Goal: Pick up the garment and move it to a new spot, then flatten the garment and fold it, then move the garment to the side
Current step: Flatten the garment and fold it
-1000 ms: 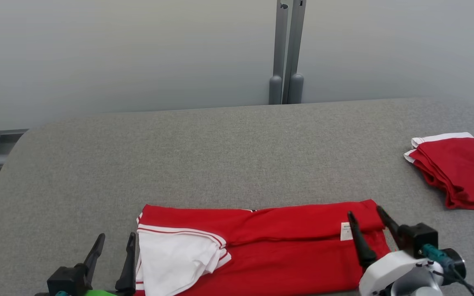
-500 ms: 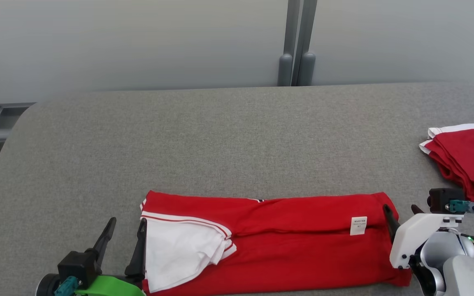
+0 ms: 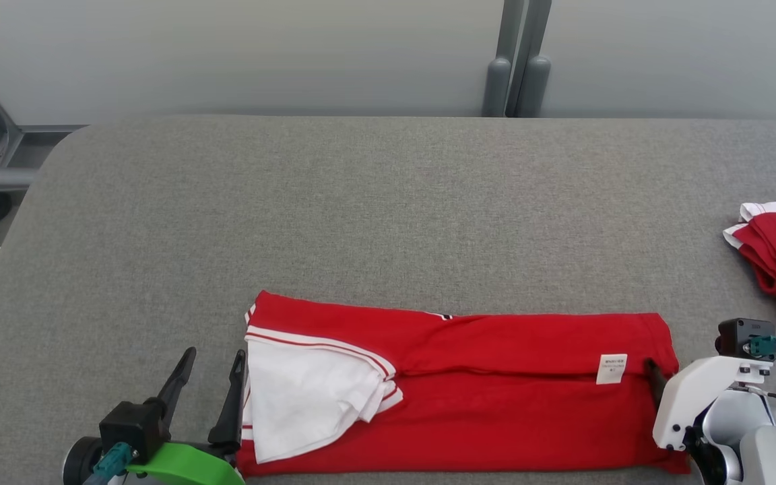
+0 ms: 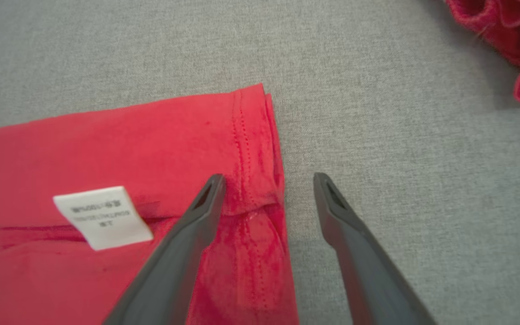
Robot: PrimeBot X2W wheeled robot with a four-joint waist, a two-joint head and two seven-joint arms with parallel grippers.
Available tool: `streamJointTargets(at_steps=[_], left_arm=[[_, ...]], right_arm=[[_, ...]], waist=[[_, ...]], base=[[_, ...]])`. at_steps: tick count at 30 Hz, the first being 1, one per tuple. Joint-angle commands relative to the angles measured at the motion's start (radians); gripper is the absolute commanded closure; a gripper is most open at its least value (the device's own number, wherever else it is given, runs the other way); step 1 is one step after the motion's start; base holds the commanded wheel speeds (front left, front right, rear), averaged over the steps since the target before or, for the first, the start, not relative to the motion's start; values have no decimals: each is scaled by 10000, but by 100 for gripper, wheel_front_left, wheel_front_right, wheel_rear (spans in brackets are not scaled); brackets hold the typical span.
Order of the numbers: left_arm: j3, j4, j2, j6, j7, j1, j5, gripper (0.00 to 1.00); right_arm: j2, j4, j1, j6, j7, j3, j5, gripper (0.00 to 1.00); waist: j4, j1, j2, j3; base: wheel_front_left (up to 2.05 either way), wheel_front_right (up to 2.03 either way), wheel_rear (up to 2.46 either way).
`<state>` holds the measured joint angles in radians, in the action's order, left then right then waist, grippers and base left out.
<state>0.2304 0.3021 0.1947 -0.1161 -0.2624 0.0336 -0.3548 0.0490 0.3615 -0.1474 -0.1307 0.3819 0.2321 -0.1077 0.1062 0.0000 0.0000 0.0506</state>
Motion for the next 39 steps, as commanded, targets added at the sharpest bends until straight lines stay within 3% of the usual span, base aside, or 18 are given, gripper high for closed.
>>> streamJointTargets(at_steps=[1,13,14,15,16,28,39], left_arm=[[-32,20,40,-43,-30,150,103,0],[-16,39,-12,-87,-30,243,127,0],[-8,48,-17,-91,-30,252,126,0],[2,68,-16,-97,-30,258,125,0],[1,79,-17,-101,-30,264,121,0],[-76,108,-46,-130,-30,138,108,0],[-22,71,-80,-130,-30,-57,185,0]], right_arm=[[28,115,103,3,8,26,-33,0],[-41,1579,-210,0,470,-452,-965,0],[-60,1690,-265,-2,523,-511,-1044,53],[-78,1771,-316,-3,559,-566,-1096,85],[-89,1831,-345,-14,581,-613,-1105,100],[74,1309,-590,21,260,505,-449,100],[45,-1244,132,12,1191,2425,740,100]], waist=[[-7,0,0,13],[53,0,0,159],[69,0,0,166],[83,0,0,165],[91,0,0,161],[29,0,0,11],[-243,0,0,-253]], base=[[0,0,0],[0,0,0],[0,0,0],[0,0,0],[0,0,0],[0,0,0],[0,0,0]])
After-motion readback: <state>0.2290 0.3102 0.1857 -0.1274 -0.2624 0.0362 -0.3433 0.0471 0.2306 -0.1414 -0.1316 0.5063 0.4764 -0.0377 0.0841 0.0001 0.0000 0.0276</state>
